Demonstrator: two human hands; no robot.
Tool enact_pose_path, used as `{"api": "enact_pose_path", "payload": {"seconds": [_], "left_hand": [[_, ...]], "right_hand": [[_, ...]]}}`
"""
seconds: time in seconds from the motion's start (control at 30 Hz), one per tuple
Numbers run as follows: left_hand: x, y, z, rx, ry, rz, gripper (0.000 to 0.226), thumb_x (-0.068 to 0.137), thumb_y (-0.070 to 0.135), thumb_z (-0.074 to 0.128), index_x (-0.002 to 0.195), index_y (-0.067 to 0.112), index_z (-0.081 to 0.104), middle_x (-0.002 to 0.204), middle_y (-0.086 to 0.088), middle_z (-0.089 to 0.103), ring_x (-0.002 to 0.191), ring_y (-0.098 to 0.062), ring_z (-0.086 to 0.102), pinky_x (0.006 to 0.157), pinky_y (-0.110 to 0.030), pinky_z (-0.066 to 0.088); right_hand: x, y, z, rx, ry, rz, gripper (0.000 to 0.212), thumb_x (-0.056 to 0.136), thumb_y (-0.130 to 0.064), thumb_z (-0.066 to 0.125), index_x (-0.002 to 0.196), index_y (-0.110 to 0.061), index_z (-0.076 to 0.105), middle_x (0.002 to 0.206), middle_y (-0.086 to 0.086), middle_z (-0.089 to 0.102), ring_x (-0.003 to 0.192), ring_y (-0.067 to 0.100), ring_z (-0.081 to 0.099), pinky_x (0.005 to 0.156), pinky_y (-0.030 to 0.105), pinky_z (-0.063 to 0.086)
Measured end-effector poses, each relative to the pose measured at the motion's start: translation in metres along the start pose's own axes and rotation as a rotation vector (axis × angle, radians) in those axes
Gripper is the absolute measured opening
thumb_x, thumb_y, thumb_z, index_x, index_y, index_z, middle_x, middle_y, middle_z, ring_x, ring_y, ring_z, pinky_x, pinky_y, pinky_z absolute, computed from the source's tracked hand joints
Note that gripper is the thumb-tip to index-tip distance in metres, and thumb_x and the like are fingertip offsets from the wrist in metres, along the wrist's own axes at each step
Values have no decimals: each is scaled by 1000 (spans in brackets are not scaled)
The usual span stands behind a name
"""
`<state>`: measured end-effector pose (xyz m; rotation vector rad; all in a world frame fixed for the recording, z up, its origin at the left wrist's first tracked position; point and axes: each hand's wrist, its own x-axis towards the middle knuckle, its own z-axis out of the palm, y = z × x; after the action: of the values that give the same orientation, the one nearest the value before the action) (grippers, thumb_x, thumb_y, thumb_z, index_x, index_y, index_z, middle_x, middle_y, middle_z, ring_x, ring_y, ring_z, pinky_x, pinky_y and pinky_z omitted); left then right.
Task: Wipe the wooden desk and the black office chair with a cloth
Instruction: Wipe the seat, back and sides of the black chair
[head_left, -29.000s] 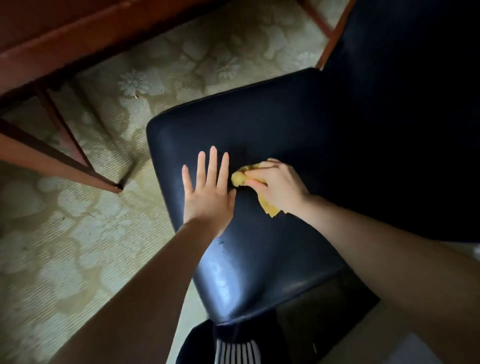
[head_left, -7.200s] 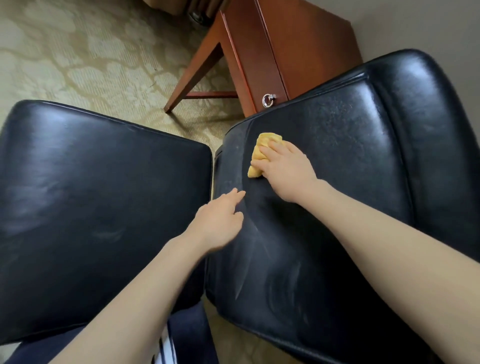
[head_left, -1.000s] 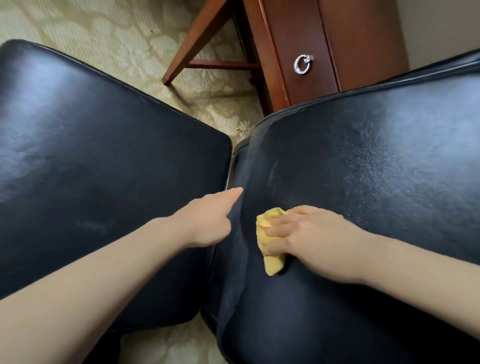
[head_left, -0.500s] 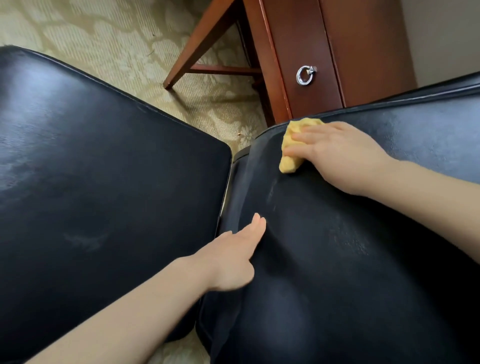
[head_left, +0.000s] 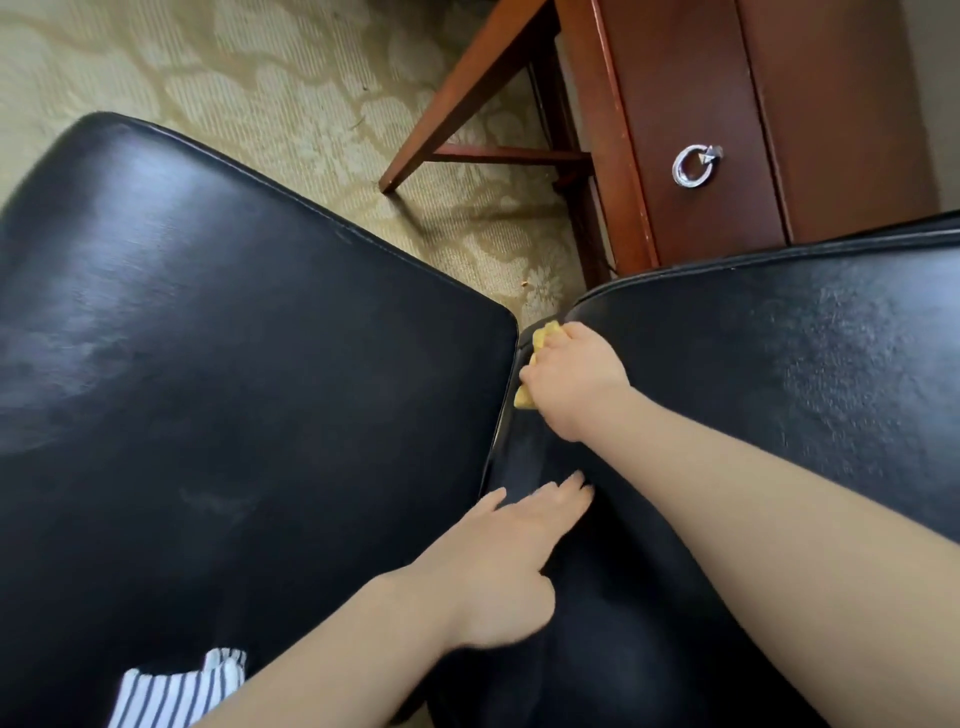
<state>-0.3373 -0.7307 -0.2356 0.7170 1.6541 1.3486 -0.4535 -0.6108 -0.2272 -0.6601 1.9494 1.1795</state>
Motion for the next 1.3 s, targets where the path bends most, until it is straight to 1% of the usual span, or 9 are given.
{"api": "enact_pose_path", "payload": {"seconds": [0.13, 0.23, 0.3, 0.47, 0.63, 0.7, 0.9, 1.1, 1.3], "left_hand": [[-12, -14, 0, 90, 171, -81, 67, 86, 0, 34, 145, 31, 32, 153, 11, 29, 143, -3, 10, 118, -28, 5], [-25, -19, 5, 81, 282, -162, 59, 83, -2, 35, 130, 30, 53, 134, 6, 54, 130, -13, 42, 105, -24, 30], [-30, -17, 10, 60, 334, -217, 58, 82, -2, 36, 126, 31, 57, 127, 7, 59, 117, -15, 51, 96, -23, 37], [-29, 5, 27, -23, 360, -203, 53, 90, 9, 38, 139, 31, 42, 143, 10, 45, 129, -15, 42, 104, -24, 33], [-17, 28, 34, -61, 237, -109, 57, 97, 33, 40, 149, 32, 19, 156, 20, 12, 141, -15, 25, 114, -27, 21], [-14, 34, 36, -53, 159, -98, 59, 98, 40, 36, 150, 33, 9, 157, 18, 4, 145, -14, 13, 117, -30, 13], [-8, 26, 31, -10, 33, -49, 60, 100, 38, 30, 148, 40, -6, 154, 24, -11, 140, 5, 1, 111, -21, -5], [-10, 18, 39, 16, 38, 44, 62, 100, 40, 27, 148, 39, -12, 153, 25, -15, 138, 12, -9, 117, -26, -4], [-3, 13, 39, -5, 12, 63, 59, 101, 38, 24, 148, 36, -11, 154, 22, -17, 141, 6, -9, 117, -31, -8]], "right_hand": [[-26, -37, 9, 72, -62, -141, 36, 93, -34, 50, 127, -23, 51, 131, 2, 52, 124, 23, 43, 101, 34, 29], [-58, -46, 12, 173, -40, -245, 27, 94, -26, 48, 120, -29, 53, 122, -2, 56, 115, 21, 49, 98, 33, 36], [-84, -44, 12, 257, -26, -283, 30, 95, -21, 47, 122, -33, 51, 120, -3, 57, 114, 21, 51, 99, 36, 39], [-145, -18, 10, 363, 87, -295, 28, 99, -18, 40, 118, -38, 47, 116, -9, 56, 106, 19, 54, 92, 37, 44], [-179, 37, 10, 326, 186, -190, 24, 101, -24, 36, 118, -39, 45, 119, -21, 49, 111, 5, 46, 91, 22, 34], [-178, 47, 12, 314, 200, -144, 24, 101, -24, 35, 116, -42, 42, 120, -22, 46, 113, 3, 44, 85, 19, 27], [-122, 65, 11, 217, 289, 29, 25, 100, -21, 35, 117, -36, 46, 121, -15, 47, 120, 11, 42, 90, 25, 30], [-39, 53, 3, 53, 99, 40, 35, 96, -19, 46, 130, -27, 46, 131, -3, 50, 127, 19, 40, 100, 32, 32], [16, 13, 6, -20, -182, -1, 31, 95, -22, 46, 125, -21, 54, 129, 4, 52, 123, 24, 44, 100, 31, 29]]}}
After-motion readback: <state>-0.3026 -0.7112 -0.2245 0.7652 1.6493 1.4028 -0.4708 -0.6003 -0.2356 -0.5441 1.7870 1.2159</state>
